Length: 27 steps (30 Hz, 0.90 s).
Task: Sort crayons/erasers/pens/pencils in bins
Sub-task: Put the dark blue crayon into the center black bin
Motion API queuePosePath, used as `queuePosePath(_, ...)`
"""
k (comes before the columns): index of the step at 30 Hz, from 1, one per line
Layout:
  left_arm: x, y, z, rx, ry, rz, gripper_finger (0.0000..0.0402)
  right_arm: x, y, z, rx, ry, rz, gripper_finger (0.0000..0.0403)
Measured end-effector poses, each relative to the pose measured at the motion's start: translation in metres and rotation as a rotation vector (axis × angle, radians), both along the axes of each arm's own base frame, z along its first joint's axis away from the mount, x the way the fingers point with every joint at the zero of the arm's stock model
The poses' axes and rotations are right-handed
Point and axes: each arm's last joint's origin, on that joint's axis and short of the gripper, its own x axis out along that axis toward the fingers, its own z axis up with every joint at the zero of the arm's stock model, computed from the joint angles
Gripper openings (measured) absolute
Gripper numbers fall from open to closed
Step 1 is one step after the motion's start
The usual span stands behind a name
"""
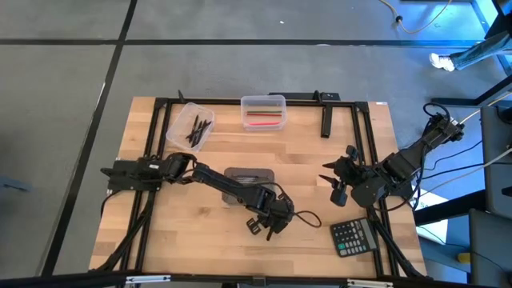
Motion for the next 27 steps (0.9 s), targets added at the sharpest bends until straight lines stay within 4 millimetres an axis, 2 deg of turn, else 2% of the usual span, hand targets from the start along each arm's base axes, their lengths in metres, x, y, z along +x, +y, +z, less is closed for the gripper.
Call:
queuePosePath(8, 0.002, 0.008, 0.0, -0.023, 0.008, 0.007, 0.0084, 0.0, 0.001, 0.0, 0.011, 0.011, 0.012, 0.0171)
queuePosePath(15, 0.0, 0.002, -0.002, -0.045, 0.018, -0.006, 0.0054, 0.0, 0.0, 0.0, 0.011, 0.011, 0.013, 0.0171)
queuePosePath(27, -0.001, -0.006, -0.001, -0.038, 0.004, 0.019, 0.003, 0.0, 0.0, 0.0, 0.011, 0.012, 0.012, 0.0171)
